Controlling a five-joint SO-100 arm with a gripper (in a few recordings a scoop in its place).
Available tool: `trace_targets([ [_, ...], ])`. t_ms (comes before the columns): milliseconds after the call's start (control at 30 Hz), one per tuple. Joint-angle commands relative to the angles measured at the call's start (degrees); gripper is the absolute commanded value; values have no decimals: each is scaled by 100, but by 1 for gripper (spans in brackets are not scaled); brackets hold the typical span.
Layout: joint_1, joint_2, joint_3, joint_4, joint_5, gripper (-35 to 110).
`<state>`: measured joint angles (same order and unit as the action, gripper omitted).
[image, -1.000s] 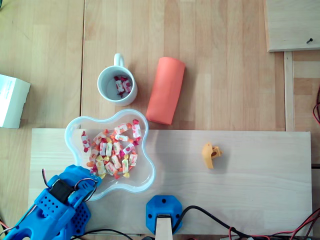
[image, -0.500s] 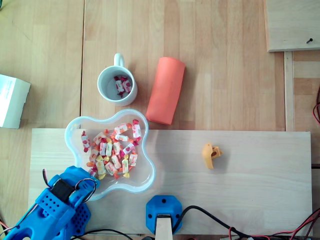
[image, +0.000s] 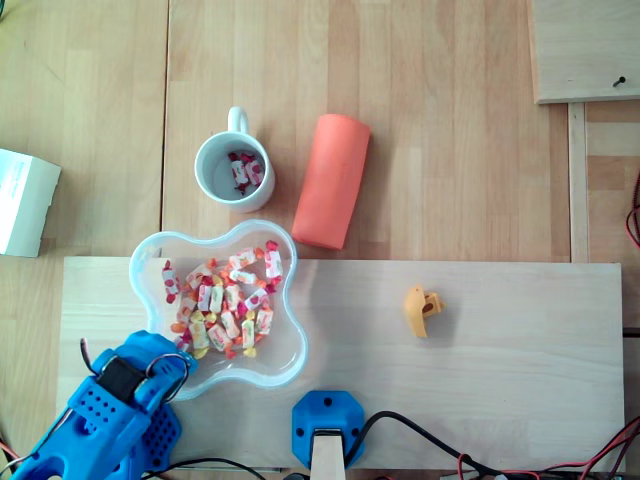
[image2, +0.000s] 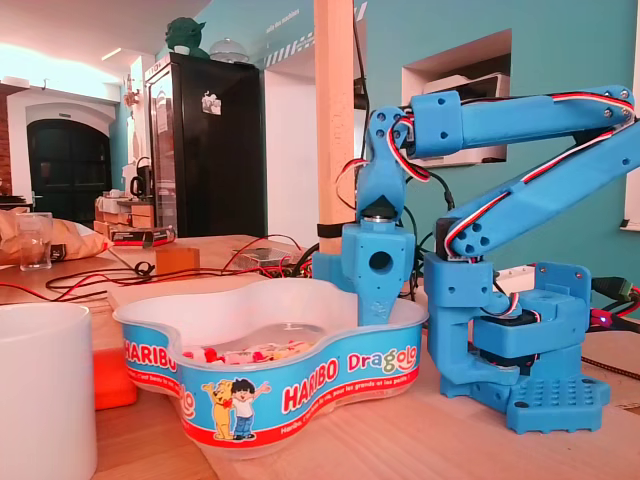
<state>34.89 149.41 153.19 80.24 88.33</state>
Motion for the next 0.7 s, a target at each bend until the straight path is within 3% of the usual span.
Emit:
trace_targets([
  [0, -229, 70, -123, 26, 308, 15],
  [667, -439, 70, -413, 18, 650, 15],
])
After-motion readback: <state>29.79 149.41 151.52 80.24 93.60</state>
